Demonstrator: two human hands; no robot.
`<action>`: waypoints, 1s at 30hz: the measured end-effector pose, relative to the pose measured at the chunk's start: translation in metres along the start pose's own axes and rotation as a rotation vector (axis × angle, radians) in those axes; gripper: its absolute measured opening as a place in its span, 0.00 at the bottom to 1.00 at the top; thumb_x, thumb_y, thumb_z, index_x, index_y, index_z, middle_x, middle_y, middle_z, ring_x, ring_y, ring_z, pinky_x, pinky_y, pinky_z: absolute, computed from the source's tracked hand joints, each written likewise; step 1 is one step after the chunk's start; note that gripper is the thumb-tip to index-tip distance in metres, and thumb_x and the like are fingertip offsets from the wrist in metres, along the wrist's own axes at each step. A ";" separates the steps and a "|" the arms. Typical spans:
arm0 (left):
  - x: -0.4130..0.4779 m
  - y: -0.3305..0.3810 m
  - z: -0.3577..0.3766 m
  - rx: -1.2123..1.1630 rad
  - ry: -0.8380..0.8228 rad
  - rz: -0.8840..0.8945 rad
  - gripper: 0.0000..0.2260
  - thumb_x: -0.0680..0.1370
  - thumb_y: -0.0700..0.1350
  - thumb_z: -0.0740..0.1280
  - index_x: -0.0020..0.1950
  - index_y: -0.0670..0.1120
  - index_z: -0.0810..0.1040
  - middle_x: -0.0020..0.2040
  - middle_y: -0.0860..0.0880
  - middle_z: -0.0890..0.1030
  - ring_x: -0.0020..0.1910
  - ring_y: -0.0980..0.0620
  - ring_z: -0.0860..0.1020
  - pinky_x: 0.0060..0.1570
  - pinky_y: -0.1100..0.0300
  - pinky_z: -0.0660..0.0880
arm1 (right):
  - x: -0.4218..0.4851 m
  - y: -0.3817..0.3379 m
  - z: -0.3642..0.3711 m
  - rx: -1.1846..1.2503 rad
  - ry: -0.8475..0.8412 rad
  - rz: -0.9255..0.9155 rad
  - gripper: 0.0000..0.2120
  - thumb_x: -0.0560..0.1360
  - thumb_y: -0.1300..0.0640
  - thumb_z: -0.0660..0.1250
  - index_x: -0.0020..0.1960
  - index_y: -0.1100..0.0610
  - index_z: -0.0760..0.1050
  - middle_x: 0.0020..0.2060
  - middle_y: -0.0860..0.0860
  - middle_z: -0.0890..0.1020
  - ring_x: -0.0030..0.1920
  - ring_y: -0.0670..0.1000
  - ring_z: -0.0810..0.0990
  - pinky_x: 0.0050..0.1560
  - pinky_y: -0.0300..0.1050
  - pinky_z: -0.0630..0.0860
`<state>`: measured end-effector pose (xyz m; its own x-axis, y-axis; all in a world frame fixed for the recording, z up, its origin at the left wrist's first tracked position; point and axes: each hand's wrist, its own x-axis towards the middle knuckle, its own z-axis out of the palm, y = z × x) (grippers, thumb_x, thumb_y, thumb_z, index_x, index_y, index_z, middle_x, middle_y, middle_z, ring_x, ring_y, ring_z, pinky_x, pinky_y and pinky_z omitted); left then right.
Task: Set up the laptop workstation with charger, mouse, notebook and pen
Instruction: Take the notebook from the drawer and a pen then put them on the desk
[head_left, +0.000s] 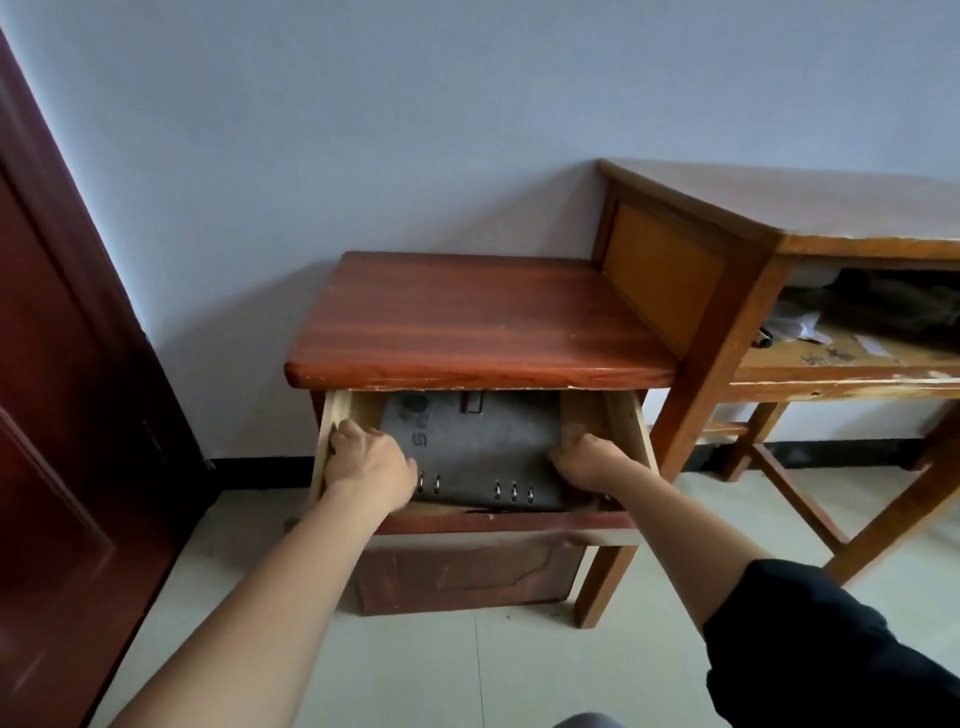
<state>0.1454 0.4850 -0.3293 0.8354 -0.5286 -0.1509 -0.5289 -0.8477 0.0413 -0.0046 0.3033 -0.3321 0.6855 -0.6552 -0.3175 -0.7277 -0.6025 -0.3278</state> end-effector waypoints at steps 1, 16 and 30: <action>0.002 0.002 0.005 0.001 -0.015 -0.002 0.27 0.80 0.57 0.56 0.68 0.38 0.70 0.67 0.36 0.69 0.62 0.41 0.70 0.57 0.51 0.71 | 0.001 -0.001 0.003 0.007 -0.025 0.019 0.22 0.83 0.50 0.48 0.69 0.59 0.69 0.67 0.61 0.73 0.65 0.60 0.73 0.62 0.49 0.68; 0.004 0.003 -0.013 -0.487 0.073 -0.100 0.27 0.78 0.59 0.58 0.66 0.38 0.68 0.57 0.40 0.76 0.49 0.43 0.77 0.39 0.57 0.68 | -0.007 0.006 -0.020 0.686 0.043 0.199 0.19 0.78 0.43 0.60 0.56 0.59 0.75 0.46 0.55 0.82 0.43 0.54 0.82 0.36 0.43 0.77; -0.065 -0.053 -0.128 -1.135 -0.301 0.303 0.22 0.69 0.56 0.71 0.52 0.39 0.82 0.27 0.42 0.79 0.19 0.55 0.72 0.20 0.68 0.70 | -0.110 0.007 -0.105 1.217 0.172 -0.095 0.13 0.77 0.56 0.59 0.35 0.57 0.71 0.21 0.49 0.68 0.20 0.44 0.64 0.20 0.36 0.57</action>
<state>0.1380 0.5582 -0.1949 0.5528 -0.8084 -0.2024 -0.1384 -0.3285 0.9343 -0.0873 0.3235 -0.2060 0.6551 -0.7392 -0.1562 -0.1164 0.1055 -0.9876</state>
